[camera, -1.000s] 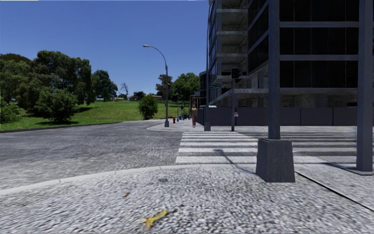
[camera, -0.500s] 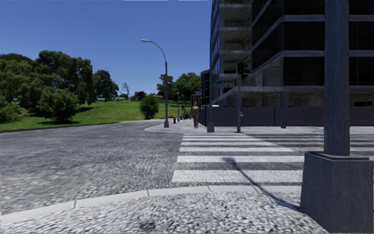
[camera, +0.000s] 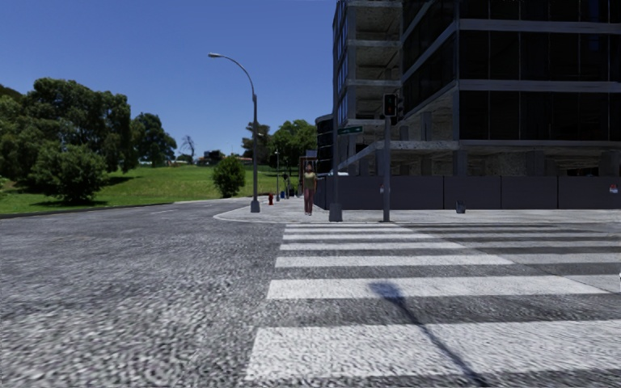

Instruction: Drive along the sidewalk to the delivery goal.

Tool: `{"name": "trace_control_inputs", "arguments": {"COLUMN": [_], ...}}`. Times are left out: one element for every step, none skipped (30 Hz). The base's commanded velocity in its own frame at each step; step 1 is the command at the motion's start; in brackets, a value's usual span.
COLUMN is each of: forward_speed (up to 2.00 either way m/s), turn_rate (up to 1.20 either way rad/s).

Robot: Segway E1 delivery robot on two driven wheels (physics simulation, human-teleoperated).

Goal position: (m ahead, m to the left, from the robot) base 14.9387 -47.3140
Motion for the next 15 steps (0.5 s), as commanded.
{"name": "trace_control_inputs", "arguments": {"forward_speed": [1.30, 1.30, 1.29, 1.29, 1.29, 1.29, 1.29, 1.29, 1.29, 1.29, 1.29, 1.29, 1.29, 1.29, 1.29], "turn_rate": [-0.40, -0.40, -0.40, -0.40, -0.40, -0.40, -0.40, -0.40, -0.39, -0.38, -0.38, -0.38, -0.38, -0.38, -0.38]}}
